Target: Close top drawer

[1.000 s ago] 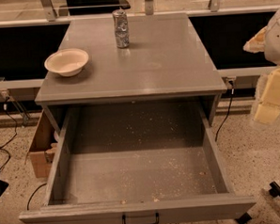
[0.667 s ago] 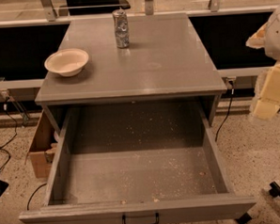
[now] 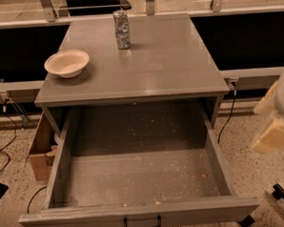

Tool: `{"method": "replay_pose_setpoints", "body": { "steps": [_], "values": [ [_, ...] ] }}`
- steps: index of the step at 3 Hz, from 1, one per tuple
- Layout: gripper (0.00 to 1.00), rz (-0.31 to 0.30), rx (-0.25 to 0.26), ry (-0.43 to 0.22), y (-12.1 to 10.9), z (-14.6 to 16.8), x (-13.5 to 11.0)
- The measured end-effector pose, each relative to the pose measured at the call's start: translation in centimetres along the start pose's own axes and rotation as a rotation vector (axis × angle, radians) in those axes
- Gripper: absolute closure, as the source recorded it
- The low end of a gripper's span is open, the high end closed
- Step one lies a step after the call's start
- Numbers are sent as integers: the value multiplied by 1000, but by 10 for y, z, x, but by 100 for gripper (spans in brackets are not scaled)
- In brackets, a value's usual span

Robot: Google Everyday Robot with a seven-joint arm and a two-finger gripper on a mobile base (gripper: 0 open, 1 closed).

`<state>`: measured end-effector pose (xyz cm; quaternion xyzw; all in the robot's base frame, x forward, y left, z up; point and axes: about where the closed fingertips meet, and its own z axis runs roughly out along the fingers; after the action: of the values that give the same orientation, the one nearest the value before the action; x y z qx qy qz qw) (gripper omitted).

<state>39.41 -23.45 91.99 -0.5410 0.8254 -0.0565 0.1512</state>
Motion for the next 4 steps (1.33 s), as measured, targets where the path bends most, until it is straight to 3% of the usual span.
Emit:
{"method": "replay_pose_setpoints", "body": {
  "steps": [2,3,4],
  "values": [
    [87,103,-1,33,89,62,54],
    [100,226,-63,-43,155,137,93],
    [100,260,-163,-61,204,202,109]
  ]
}}
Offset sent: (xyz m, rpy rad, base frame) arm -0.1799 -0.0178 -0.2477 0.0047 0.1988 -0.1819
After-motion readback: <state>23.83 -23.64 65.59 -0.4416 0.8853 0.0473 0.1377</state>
